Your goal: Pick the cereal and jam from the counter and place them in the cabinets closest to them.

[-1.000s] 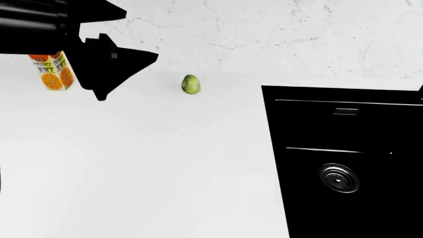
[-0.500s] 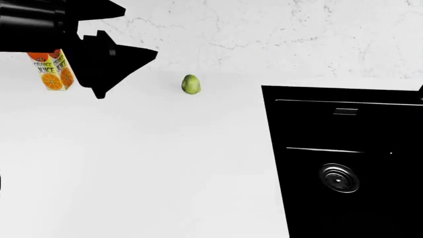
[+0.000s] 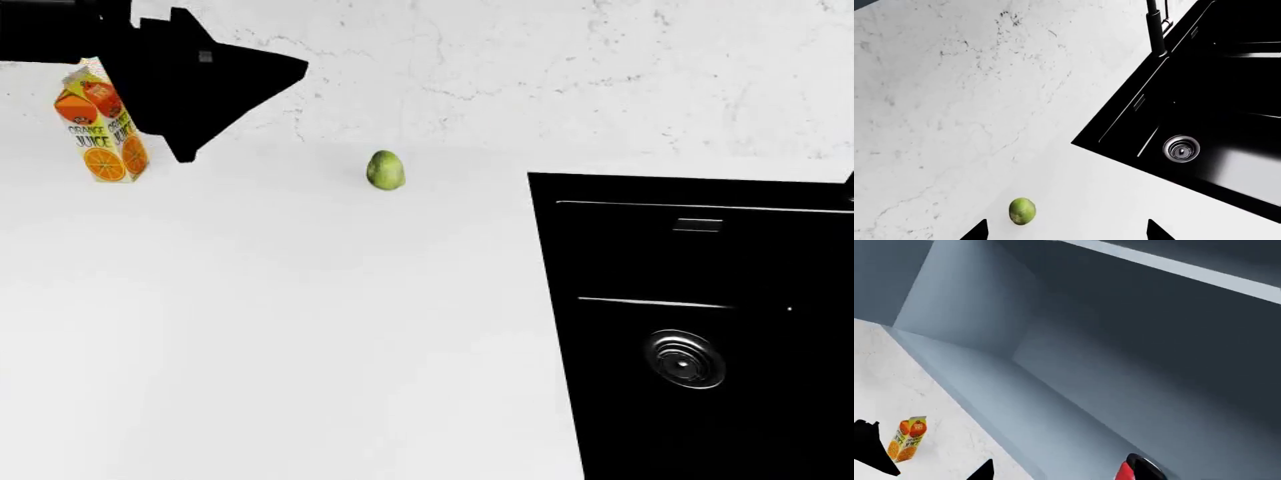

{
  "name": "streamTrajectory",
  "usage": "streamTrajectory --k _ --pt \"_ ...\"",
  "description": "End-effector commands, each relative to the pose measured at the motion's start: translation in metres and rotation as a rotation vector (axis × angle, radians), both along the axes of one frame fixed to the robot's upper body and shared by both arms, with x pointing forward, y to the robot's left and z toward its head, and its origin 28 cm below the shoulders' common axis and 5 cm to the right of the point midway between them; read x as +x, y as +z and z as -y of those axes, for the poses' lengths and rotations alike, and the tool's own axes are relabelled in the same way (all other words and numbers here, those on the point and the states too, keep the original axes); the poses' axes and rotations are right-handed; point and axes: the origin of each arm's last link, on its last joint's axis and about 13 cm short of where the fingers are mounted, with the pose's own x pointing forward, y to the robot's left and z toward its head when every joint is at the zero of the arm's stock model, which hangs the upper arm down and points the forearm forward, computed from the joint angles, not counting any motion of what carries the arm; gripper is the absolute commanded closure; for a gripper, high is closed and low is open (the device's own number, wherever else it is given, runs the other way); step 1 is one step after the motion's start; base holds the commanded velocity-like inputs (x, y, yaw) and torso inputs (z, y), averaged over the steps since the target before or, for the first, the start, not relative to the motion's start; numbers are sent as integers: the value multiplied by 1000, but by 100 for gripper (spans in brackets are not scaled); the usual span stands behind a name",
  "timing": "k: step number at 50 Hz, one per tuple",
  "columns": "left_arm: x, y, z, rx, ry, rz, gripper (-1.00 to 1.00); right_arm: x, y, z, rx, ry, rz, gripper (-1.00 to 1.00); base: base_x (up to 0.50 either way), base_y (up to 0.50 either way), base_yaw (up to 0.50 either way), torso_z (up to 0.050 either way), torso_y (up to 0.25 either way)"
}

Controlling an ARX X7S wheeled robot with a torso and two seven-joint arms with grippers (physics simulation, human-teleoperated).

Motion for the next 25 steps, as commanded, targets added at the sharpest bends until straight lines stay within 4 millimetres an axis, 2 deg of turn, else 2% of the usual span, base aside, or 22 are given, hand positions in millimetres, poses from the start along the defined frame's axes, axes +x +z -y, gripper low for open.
streamTrajectory --k 1,9,18,19,20,21,25 --pt "-2 7 3 0 -6 15 -100 6 -17 14 -48 33 -83 -100 0 0 0 0 0" --pt "-3 9 2 -3 -6 23 -100 25 -37 28 -52 11 -159 -100 0 0 0 0 0" --pt "-5 11 0 -7 -1 29 -100 37 -51 38 -52 -8 -217 -100 0 0 0 0 0" --pt "-5 11 -1 -8 0 29 -100 -3 -37 64 -33 -190 -125 -100 0 0 0 0 0" --pt "-5 11 -1 -9 1 29 -100 -12 -55 98 56 -289 -121 -100 0 0 0 0 0" --pt "-5 11 -1 -10 2 30 -100 -16 -51 100 73 -334 -112 -100 0 0 0 0 0" --pt "-5 12 -1 -13 5 33 -100 6 -60 75 66 -358 -96 -100 0 0 0 0 0"
